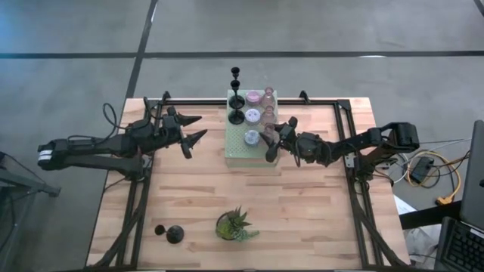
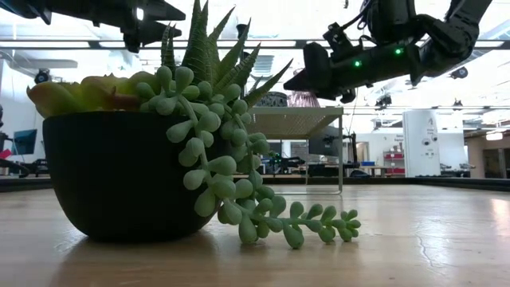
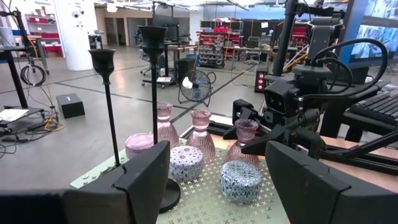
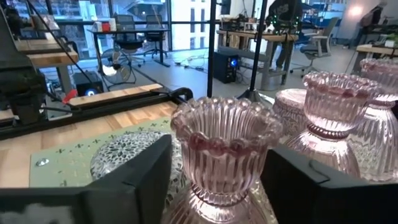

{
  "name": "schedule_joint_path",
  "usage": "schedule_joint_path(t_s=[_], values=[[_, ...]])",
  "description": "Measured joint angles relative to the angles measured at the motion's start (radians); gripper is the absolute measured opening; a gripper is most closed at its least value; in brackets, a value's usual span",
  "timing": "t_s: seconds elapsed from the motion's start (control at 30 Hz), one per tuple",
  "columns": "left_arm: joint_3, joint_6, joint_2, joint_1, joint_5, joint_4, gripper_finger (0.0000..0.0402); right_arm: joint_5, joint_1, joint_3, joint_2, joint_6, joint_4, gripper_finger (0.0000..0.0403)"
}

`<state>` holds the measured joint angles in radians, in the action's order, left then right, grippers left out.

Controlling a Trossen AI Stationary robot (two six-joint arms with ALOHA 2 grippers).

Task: Pick & Place candle stick holders
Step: Put the pink glass candle holder on the shelf aligned with the other pink glass candle holders, then put the black candle holder on the shelf aligned with the other black candle holders

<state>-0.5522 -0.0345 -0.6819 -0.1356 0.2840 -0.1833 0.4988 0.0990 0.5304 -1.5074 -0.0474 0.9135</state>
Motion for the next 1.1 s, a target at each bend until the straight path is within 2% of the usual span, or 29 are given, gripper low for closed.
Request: schedule_joint_path(t_s=[0.33,0.6,0.7,0.77,0.9,1.0,1.1], values=[[0.0,-0.01,0.0,0.0,-0.002,0.0,0.0268,-0.002,0.0,0.0,0.038,0.031,0.002,0.0293],[0.0,-0.01,0.0,0.0,-0.002,0.0,0.0268,-0.002,-0.012,0.007,0.187,0.079,0.002,0.0308],[0.0,-0.016,0.0,0.0,-0.015,0.0,0.0268,-0.007,-0.041,0.008,0.299,0.098,-0.014,0.0299],[0.0,-0.016,0.0,0.0,-0.033,0.001,0.0268,-0.008,-0.067,0.008,0.388,0.1,-0.089,0.029],[0.0,-0.003,0.0,0.0,-0.037,0.003,0.0268,-0.013,-0.122,0.009,0.596,0.035,-0.402,0.0252],[0.0,0.02,0.0,0.0,-0.036,0.008,0.0268,-0.018,-0.153,0.032,0.746,-0.065,-0.655,0.0204],[0.0,0.03,0.0,0.0,-0.036,0.007,0.0268,-0.072,-0.159,0.089,0.875,-0.069,-0.829,0.0147]])
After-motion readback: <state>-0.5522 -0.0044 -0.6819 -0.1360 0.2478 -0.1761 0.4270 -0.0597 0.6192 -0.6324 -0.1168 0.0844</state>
